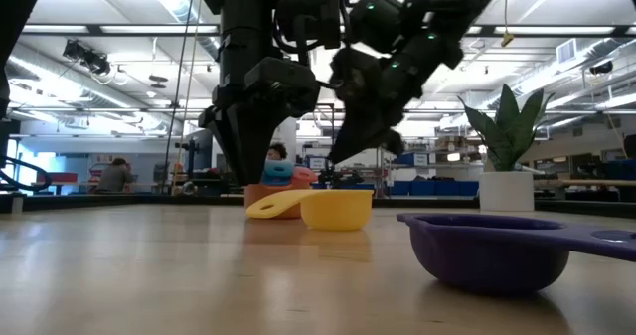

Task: Nest measuring cups in basket
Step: Stack the light blue measuring cup on top of the red measuring cup

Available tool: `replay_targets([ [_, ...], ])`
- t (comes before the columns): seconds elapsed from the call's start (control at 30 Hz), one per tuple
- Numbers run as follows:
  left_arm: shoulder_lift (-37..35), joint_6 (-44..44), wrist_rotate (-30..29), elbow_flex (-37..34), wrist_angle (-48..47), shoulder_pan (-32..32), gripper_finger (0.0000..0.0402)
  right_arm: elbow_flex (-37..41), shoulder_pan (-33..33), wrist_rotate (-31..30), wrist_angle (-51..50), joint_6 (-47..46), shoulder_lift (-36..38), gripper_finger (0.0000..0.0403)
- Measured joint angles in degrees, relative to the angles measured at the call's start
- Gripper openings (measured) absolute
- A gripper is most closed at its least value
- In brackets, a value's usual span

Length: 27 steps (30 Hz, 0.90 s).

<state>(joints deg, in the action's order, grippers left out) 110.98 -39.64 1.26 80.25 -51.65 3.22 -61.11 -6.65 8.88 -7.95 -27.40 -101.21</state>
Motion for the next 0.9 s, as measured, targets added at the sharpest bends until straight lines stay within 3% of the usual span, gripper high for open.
replay_targets([
  [0.27,0.04,0.82,0.02,-0.02,0.05,0.07,0.0133,-7.32,1.46,4.18,-1.38,0.43,-6.53,0.0000],
  [0.9,0.02,5.07,-2.60,0.04,0.05,-0.04,0.0133,-8.56,1.07,3.18,-9.93,-0.09,-5.54,0.0000],
])
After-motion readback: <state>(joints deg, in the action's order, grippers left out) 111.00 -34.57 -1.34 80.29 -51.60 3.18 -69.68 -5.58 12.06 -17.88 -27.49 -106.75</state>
